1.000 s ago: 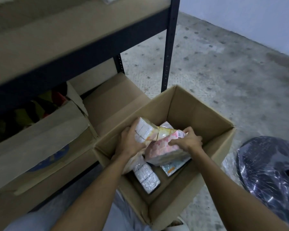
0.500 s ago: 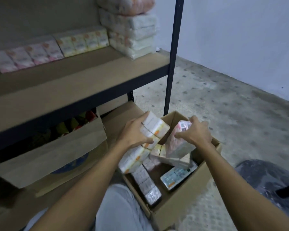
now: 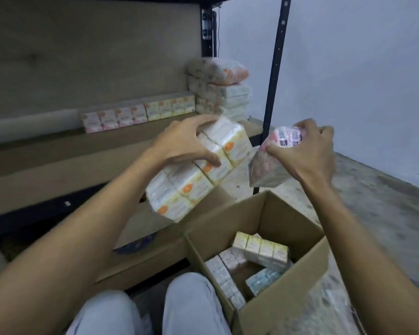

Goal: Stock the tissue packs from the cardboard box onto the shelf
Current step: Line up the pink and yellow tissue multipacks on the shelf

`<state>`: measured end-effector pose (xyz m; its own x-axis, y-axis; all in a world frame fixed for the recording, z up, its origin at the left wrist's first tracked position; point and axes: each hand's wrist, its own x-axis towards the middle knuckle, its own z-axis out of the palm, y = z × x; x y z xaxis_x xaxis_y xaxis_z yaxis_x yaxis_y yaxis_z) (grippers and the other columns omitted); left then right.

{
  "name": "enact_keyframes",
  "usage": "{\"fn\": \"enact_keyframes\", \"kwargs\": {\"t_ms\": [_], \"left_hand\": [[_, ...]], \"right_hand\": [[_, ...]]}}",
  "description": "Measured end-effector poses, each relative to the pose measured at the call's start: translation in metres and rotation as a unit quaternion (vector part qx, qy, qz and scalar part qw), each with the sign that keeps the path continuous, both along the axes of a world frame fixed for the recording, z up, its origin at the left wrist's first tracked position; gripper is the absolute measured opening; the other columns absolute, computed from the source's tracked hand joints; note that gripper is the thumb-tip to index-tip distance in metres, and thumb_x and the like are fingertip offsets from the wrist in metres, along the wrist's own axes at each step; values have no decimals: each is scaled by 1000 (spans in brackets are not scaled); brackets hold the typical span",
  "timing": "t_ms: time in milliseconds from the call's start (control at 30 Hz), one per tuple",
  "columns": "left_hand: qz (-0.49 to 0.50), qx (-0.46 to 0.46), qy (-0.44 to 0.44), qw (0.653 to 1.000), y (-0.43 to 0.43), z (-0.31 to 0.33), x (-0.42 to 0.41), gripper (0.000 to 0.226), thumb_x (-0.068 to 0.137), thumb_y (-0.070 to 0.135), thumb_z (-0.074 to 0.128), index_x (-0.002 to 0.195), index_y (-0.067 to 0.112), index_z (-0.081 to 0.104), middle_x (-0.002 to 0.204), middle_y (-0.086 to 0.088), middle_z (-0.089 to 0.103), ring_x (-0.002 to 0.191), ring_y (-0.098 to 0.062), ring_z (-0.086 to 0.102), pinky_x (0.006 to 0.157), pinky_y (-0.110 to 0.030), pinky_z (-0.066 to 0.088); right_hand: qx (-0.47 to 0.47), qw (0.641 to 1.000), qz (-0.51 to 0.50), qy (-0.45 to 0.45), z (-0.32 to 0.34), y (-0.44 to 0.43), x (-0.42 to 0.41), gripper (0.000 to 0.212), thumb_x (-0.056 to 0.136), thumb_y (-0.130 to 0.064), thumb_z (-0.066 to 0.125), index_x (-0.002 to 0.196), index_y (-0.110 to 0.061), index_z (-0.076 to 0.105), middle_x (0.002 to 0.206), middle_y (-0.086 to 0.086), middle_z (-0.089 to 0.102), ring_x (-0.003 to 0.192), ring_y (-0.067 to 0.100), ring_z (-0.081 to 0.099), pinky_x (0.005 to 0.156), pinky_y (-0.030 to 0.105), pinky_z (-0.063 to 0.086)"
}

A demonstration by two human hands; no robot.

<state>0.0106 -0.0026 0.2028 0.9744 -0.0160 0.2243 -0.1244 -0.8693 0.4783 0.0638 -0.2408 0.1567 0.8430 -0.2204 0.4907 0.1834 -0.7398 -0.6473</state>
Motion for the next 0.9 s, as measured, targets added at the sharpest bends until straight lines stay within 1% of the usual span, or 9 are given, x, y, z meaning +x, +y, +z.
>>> {"fn": "enact_keyframes", "kwargs": {"t_ms": [100, 267, 333, 400, 533, 633, 733, 833, 900], "left_hand": [[9, 9, -19, 1000, 21, 38, -19, 95, 57, 46, 82, 141, 46, 37, 118, 15, 54, 108, -13, 54, 92, -36, 46], [53, 35, -43, 997, 62, 84, -39, 90, 66, 35, 81, 144, 43, 36, 112, 9, 54, 98, -14, 54, 81, -29, 39], [70, 49, -43, 995, 80, 92, -41, 90, 67, 33, 80, 144, 44, 36, 111, 8, 54, 97, -15, 54, 80, -29, 37], [92, 66, -37, 993, 100, 96, -41, 90, 67, 33, 80, 143, 47, 35, 112, 7, 53, 98, -17, 52, 82, -30, 37], [115, 97, 6, 989, 139, 88, -31, 91, 67, 30, 80, 144, 46, 34, 115, 6, 49, 102, -18, 47, 85, -33, 35], [115, 112, 52, 986, 166, 67, -21, 95, 63, 34, 81, 145, 43, 33, 131, 3, 51, 115, -23, 47, 93, -37, 38], [129, 89, 94, 983, 188, 42, -14, 95, 66, 29, 80, 147, 42, 31, 138, 2, 48, 118, -23, 48, 97, -41, 41], [136, 74, 115, 981, 206, 17, -5, 100, 58, 41, 77, 145, 46, 29, 143, 2, 44, 122, -24, 46, 101, -46, 40], [141, 74, 114, 981, 213, 5, 2, 97, 61, 40, 78, 144, 47, 30, 146, 1, 44, 125, -24, 45, 101, -46, 40]], "right_hand": [[23, 998, 9, -52, 30, 18, -13, 62, 63, -53, 74, 113, -26, 50, 112, -1, 38, 80, 17, 45, 66, 30, 37], [65, 987, 26, -146, 65, 56, -19, 61, 61, -55, 73, 110, -27, 49, 115, 0, 39, 82, 17, 50, 61, 28, 38], [80, 980, 37, -177, 73, 76, -16, 61, 60, -55, 72, 109, -26, 49, 116, 1, 39, 85, 17, 54, 59, 28, 41], [95, 974, 48, -200, 77, 99, -11, 61, 60, -58, 69, 108, -26, 49, 116, 3, 39, 88, 18, 57, 59, 31, 50], [103, 967, 83, -217, 64, 149, 2, 57, 62, -51, 73, 107, -28, 47, 118, 5, 39, 96, 22, 57, 67, 42, 57], [104, 965, 116, -209, 39, 184, 13, 57, 63, -50, 75, 106, -28, 45, 119, 5, 38, 95, 25, 58, 69, 44, 57], [101, 966, 143, -190, 5, 210, 20, 56, 65, -51, 75, 106, -23, 48, 122, 5, 35, 100, 25, 55, 75, 46, 56], [101, 965, 160, -182, -23, 229, 25, 56, 66, -47, 77, 108, -22, 48, 123, 6, 35, 103, 24, 52, 76, 48, 55], [102, 962, 171, -188, -36, 238, 30, 57, 66, -45, 78, 108, -21, 48, 122, 7, 35, 105, 24, 50, 78, 49, 54]]}}
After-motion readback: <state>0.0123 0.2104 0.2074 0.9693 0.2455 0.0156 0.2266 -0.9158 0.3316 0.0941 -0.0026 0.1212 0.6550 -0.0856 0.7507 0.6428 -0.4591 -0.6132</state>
